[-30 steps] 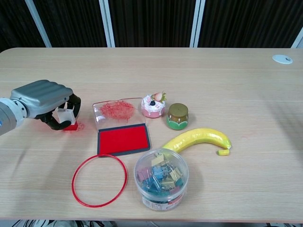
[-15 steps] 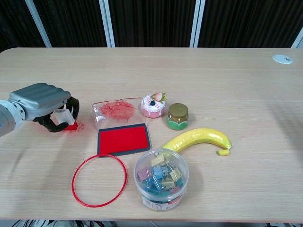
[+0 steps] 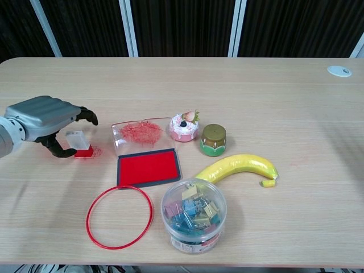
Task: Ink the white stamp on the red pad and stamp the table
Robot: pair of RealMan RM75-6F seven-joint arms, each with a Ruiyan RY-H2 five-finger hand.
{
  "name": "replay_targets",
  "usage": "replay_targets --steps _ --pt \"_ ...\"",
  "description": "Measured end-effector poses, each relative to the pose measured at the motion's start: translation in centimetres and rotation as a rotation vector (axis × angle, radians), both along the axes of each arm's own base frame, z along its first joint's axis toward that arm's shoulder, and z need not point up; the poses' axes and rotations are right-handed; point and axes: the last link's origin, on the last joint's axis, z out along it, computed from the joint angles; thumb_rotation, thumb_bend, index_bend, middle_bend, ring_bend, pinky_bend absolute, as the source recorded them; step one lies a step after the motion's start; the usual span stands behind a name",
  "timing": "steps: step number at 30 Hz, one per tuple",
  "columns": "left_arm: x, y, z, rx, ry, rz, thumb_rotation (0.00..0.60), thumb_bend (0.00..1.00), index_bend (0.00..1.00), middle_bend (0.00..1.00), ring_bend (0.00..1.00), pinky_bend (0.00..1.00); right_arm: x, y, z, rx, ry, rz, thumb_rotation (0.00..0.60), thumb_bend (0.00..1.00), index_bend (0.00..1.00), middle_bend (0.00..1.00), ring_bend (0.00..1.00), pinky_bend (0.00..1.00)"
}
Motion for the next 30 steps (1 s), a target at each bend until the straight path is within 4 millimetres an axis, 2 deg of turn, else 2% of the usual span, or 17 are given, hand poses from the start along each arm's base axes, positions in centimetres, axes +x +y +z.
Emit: replay_targets --steps 6,12,19,25,30 --pt "-0.4 -0.7 2.6 0.047 -0.041 0.027 0.6 0.15 0.02 0.0 0.02 0.08 0.0 0.0 0.0 -0.003 0.005 0.003 0.6 0.13 0.0 0.0 0.0 0.18" --pt "-2.0 -2.2 7.5 0.136 -0.095 0.06 0.6 0.14 0.0 0.0 0.02 0.07 0.0 0.0 0.0 -0.003 0.016 0.008 0.6 0.13 0.0 0.0 0.0 0.17" --pt "-4.4 -6.5 12.7 0.226 -0.194 0.131 0.6 0.13 0.0 0.0 0.0 0.06 0.0 0.1 0.0 -0.007 0.036 0.014 0.6 0.13 0.0 0.0 0.0 0.18" --pt "-5.8 -9.5 14.8 0.279 -0.252 0.155 0.6 0.13 0.0 0.0 0.0 0.05 0.1 0.2 -0.1 -0.009 0.052 0.02 0.6 0.13 0.0 0.0 0.0 0.18" --pt "-6.8 -10.9 15.9 0.329 -0.269 0.138 0.6 0.13 0.0 0.0 0.0 0.03 0.1 0.2 -0.2 -0.012 0.063 0.025 0.6 0.13 0.0 0.0 0.0 0.18"
